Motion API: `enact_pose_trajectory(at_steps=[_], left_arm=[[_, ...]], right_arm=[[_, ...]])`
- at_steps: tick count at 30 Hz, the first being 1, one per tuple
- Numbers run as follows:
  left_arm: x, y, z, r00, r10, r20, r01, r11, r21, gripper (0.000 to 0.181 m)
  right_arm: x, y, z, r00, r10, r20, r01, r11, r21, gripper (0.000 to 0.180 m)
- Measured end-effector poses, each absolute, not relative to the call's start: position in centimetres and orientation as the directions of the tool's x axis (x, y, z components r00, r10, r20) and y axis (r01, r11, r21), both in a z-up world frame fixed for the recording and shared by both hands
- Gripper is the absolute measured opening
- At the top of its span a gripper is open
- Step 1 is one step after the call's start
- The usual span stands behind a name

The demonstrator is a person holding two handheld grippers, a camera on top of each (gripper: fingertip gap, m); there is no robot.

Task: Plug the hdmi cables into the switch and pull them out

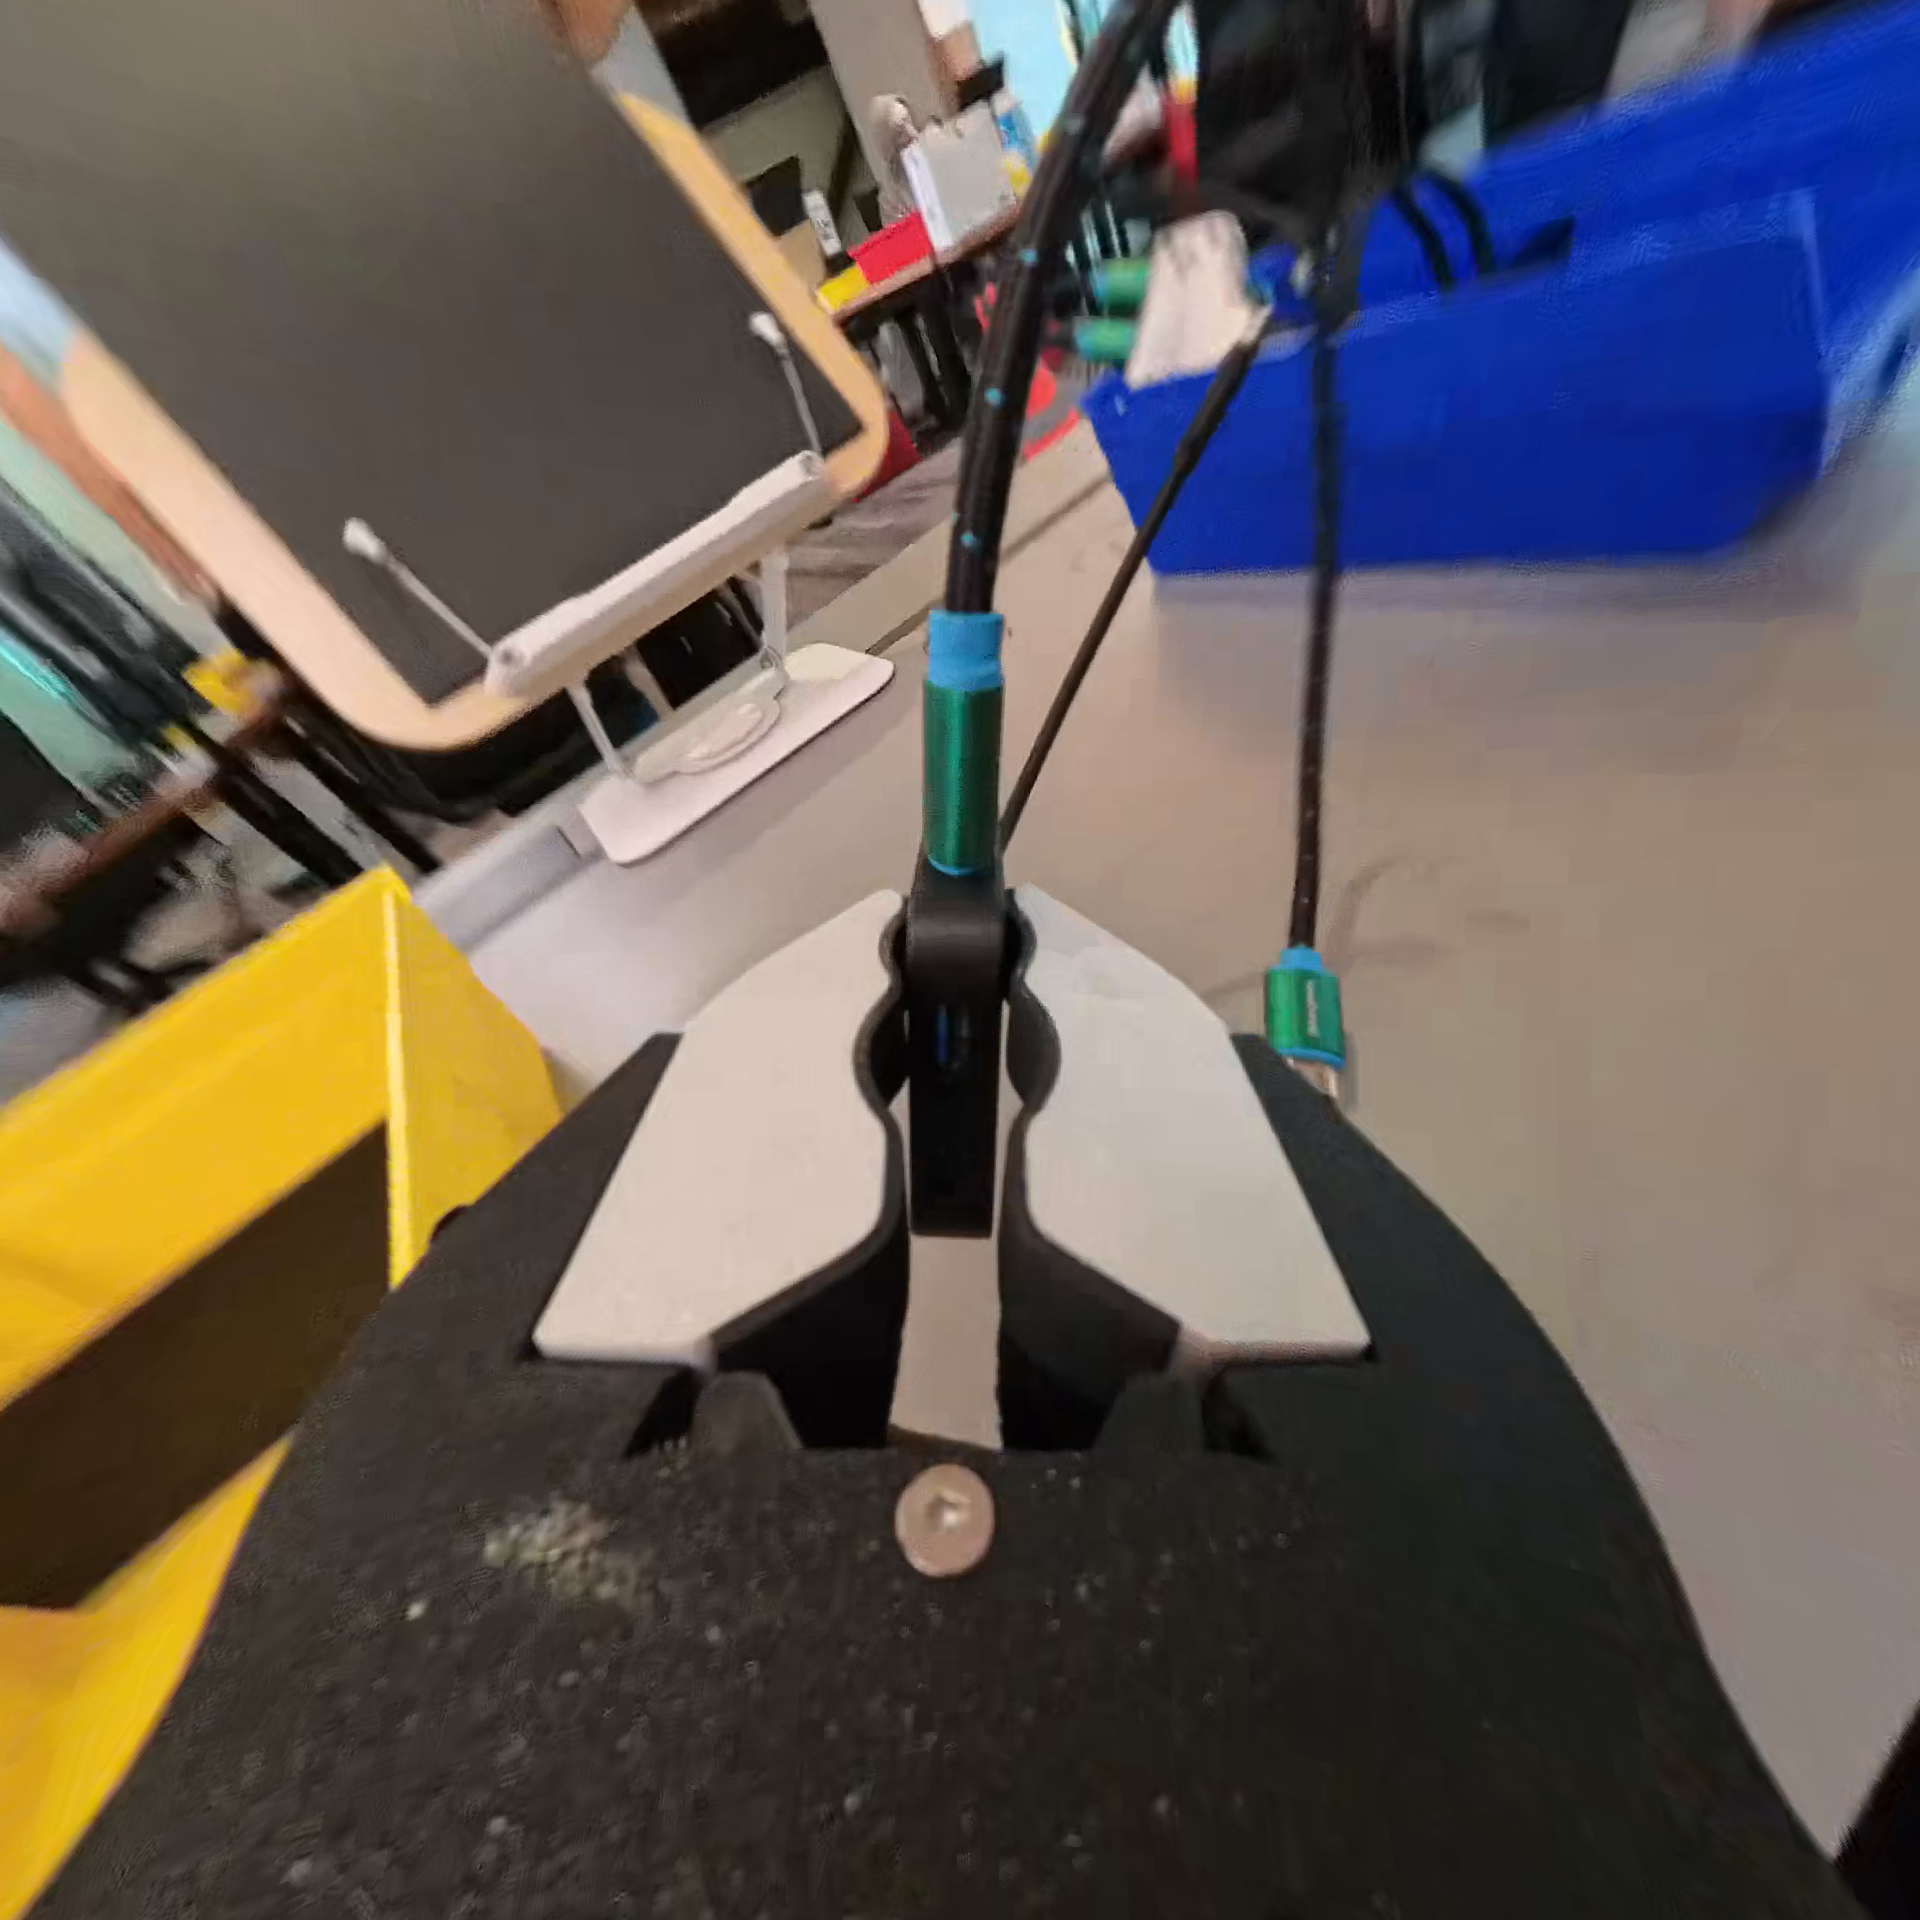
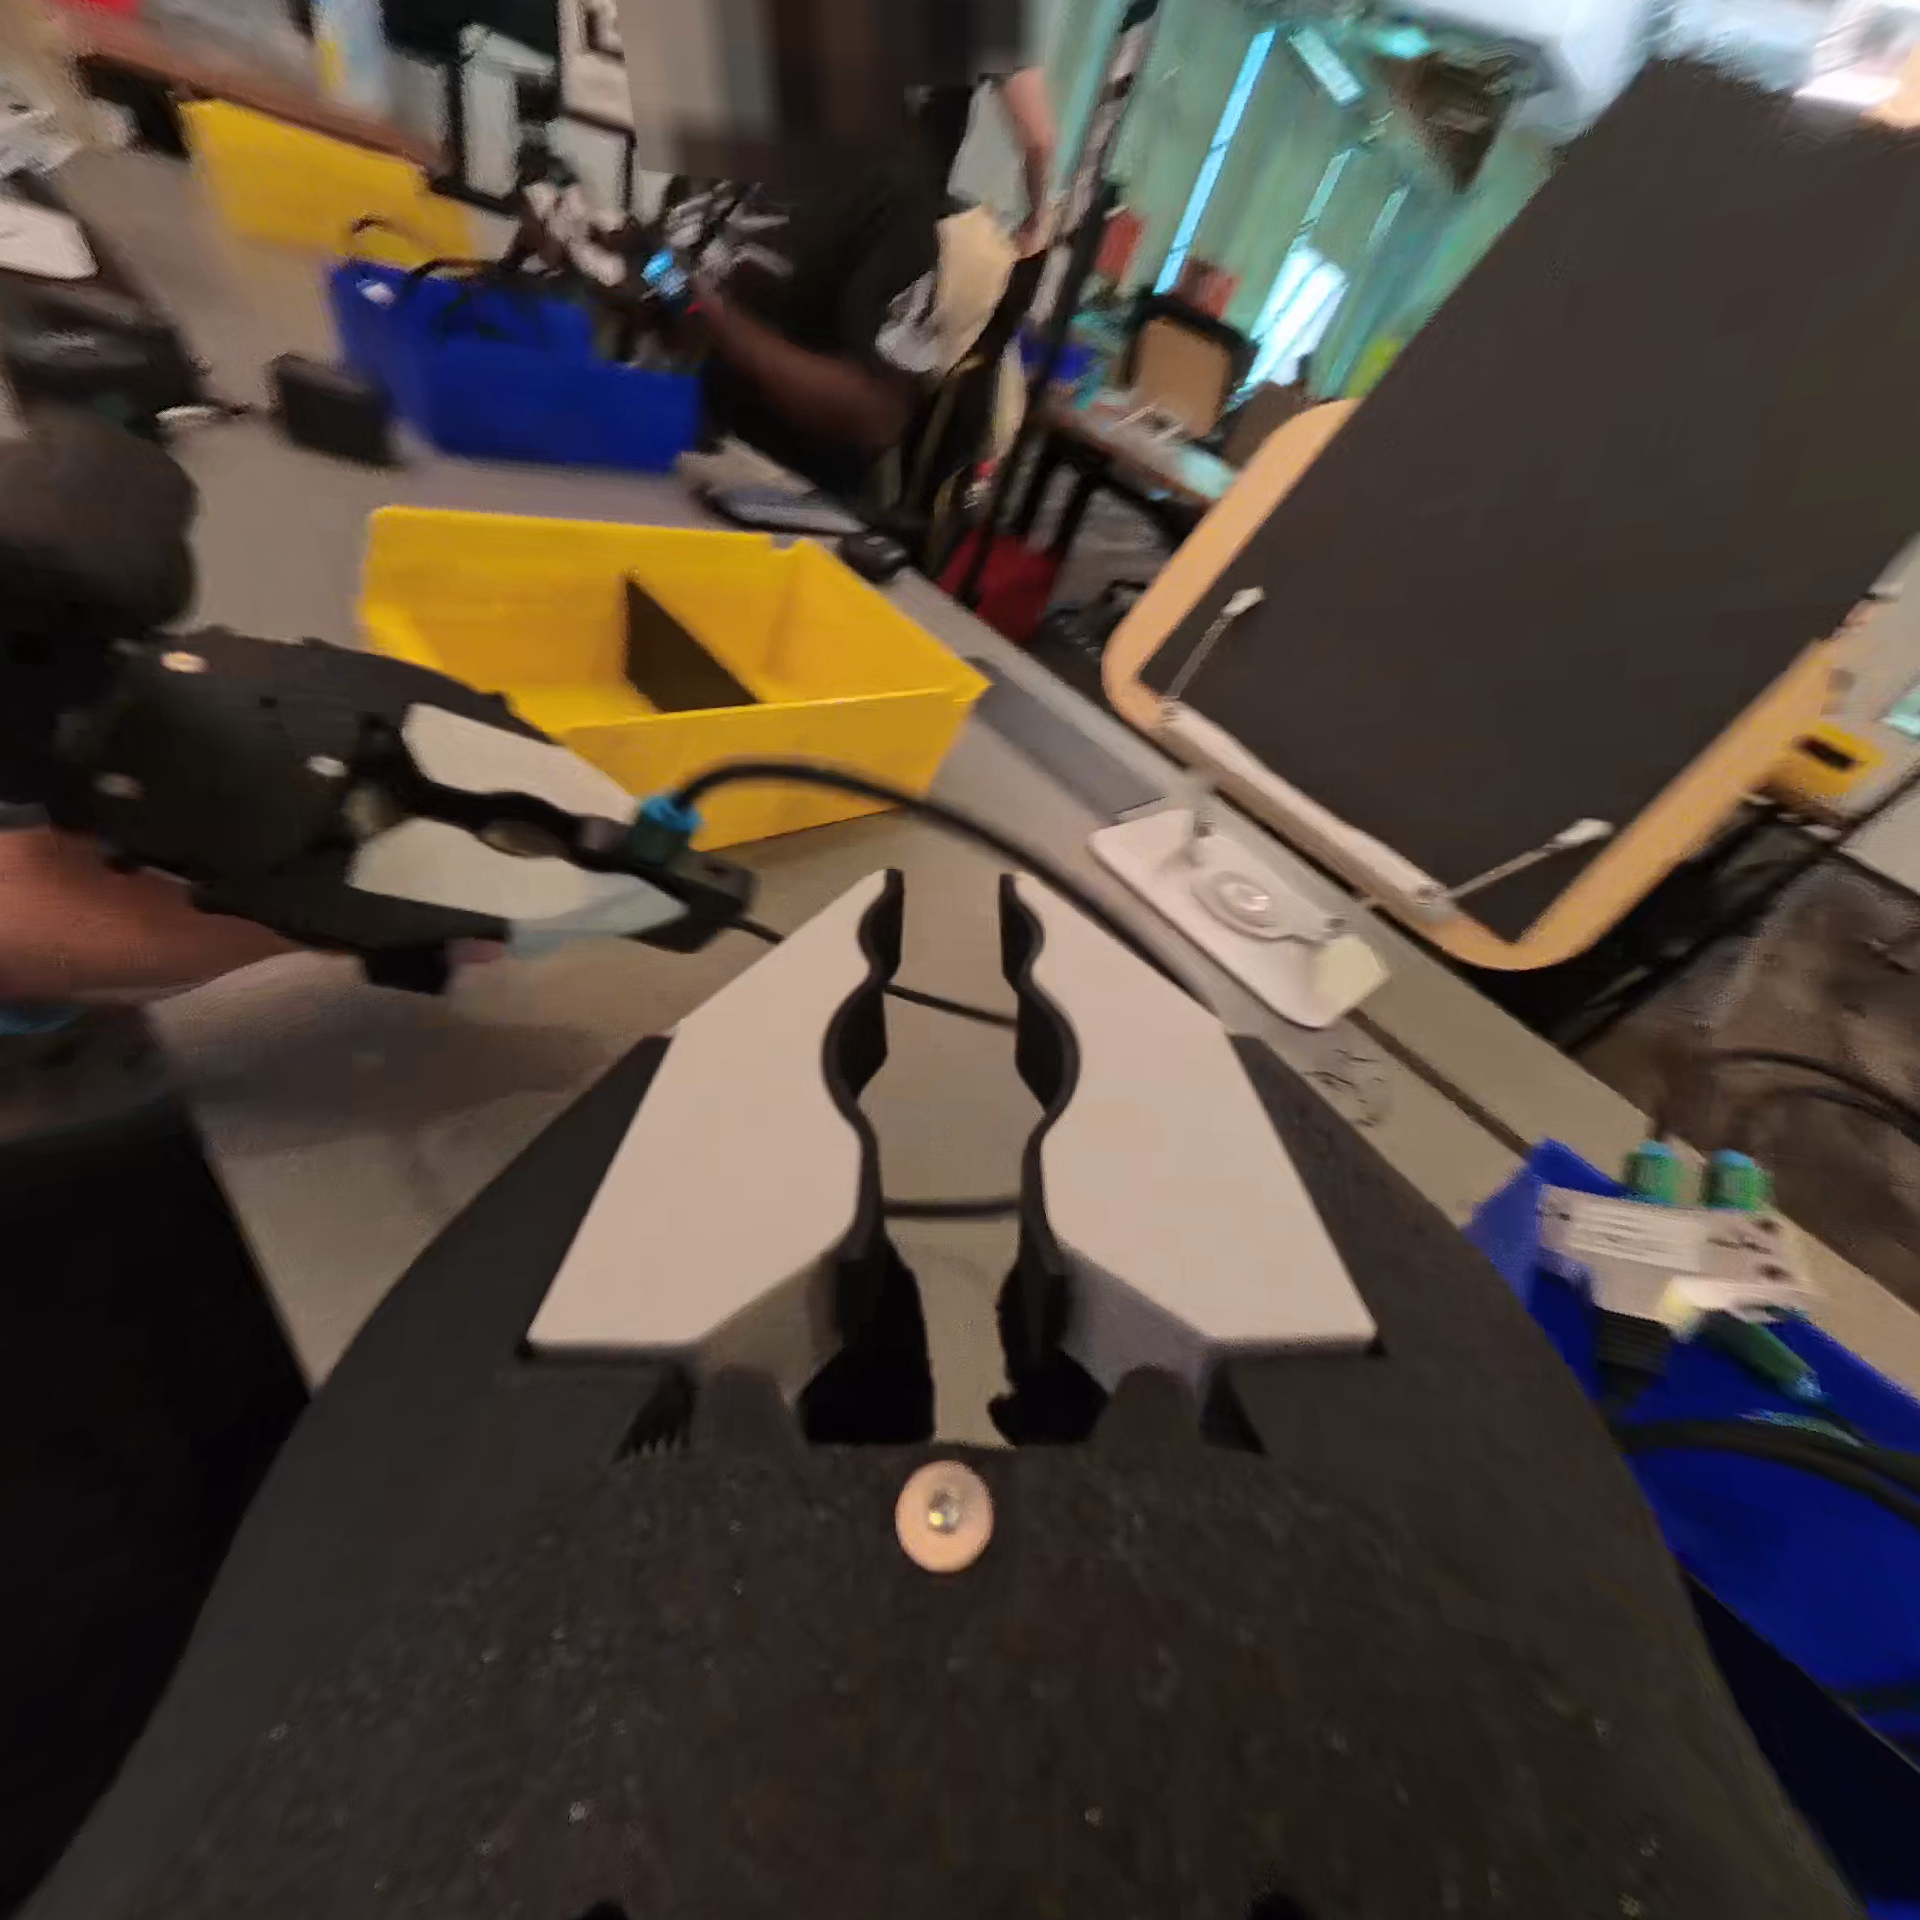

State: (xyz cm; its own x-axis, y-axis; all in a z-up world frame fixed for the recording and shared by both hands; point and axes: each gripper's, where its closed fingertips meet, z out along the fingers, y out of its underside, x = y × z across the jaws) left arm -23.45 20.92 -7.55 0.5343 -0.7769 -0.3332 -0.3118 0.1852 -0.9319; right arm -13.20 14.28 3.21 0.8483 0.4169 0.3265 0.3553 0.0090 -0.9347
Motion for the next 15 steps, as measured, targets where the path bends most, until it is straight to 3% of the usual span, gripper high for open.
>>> enact_pose_trajectory(at_steps=[3, 7, 12, 15], left_arm=[[-24.4, 21.2, -5.5, 0.513, -0.858, 0.006, -0.014, -0.016, -1.000, 0.013], [-24.4, 20.1, -3.6, 0.319, -0.907, 0.276, 0.230, -0.209, -0.951, 0.013], [-23.8, 19.1, -3.5, 0.196, -0.882, 0.429, 0.298, -0.363, -0.883, 0.014], [-23.4, 18.4, -3.4, 0.130, -0.877, 0.462, 0.299, -0.409, -0.862, 0.014]], right_arm=[[-11.5, 14.8, 2.3, 0.870, 0.477, 0.125, 0.187, -0.084, -0.979, 0.022], [-13.6, 15.6, -2.8, 0.711, 0.635, -0.302, -0.075, -0.359, -0.930, 0.040], [-16.1, 16.3, -9.8, 0.663, 0.585, -0.466, -0.071, -0.570, -0.818, 0.038], [-18.0, 15.8, -10.4, 0.634, 0.610, -0.475, -0.051, -0.580, -0.813, 0.041]])
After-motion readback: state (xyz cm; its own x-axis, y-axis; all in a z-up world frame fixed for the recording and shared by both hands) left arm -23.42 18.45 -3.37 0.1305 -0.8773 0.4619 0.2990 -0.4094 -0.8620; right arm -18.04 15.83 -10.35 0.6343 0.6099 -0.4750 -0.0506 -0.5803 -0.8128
